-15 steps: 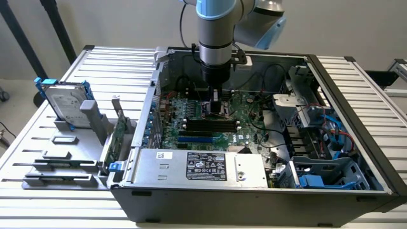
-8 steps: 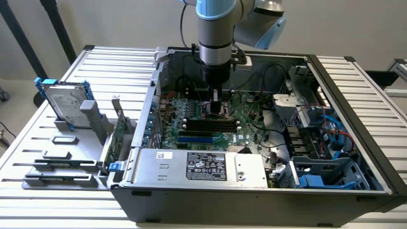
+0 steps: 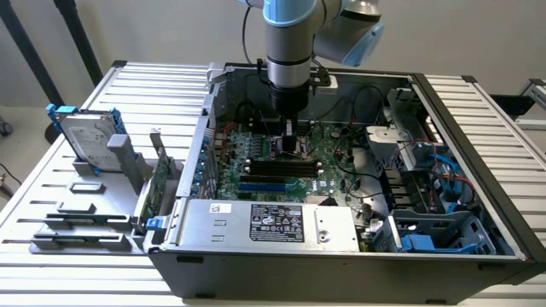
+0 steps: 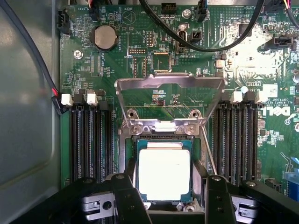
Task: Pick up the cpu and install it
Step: 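Place the cpu into insertion slot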
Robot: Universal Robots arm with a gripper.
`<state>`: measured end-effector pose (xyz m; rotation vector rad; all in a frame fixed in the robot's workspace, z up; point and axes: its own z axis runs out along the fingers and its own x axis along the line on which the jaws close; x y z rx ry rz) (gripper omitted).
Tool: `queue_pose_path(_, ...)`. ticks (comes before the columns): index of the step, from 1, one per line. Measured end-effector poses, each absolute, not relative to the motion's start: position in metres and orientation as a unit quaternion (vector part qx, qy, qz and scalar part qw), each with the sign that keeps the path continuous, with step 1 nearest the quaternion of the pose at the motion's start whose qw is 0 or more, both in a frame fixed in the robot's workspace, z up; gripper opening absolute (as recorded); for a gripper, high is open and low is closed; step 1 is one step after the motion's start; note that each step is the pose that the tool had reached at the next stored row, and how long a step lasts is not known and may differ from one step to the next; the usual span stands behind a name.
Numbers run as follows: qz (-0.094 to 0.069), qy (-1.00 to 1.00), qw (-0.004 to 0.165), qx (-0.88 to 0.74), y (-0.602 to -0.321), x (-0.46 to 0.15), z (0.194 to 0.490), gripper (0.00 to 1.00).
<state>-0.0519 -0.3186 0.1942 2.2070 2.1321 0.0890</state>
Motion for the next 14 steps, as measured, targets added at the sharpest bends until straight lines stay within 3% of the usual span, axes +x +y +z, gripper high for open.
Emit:
queue_pose_path(11, 0.03, 0.693, 0.036, 0.719, -0.3177, -0.0517, 0.192, 0.55)
queue_pose_path(12, 0.03, 0.693, 0.036, 0.719, -0.3177, -0.0517, 0.1921, 0.6)
queue_pose_path(14, 0.029, 0.693, 0.036, 0.719, -0.3178, -0.0519, 0.1925, 0.6)
